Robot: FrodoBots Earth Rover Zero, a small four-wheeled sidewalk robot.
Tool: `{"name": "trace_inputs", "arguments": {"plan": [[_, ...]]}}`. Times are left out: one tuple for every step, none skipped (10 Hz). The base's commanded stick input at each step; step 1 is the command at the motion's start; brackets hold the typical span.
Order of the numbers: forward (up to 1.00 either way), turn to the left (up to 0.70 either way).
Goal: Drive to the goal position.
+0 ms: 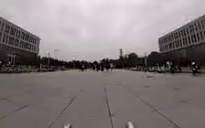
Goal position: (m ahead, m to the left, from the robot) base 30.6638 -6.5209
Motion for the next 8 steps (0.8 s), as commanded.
{"name": "trace_inputs", "arguments": {"plan": [[0.7,0.05],[0.7,0.0],[0.7,0.0],[0.7,0.0],[0.7,0.0],[0.7,0.0],[0.7,0.0],[0.7,0.0]]}}
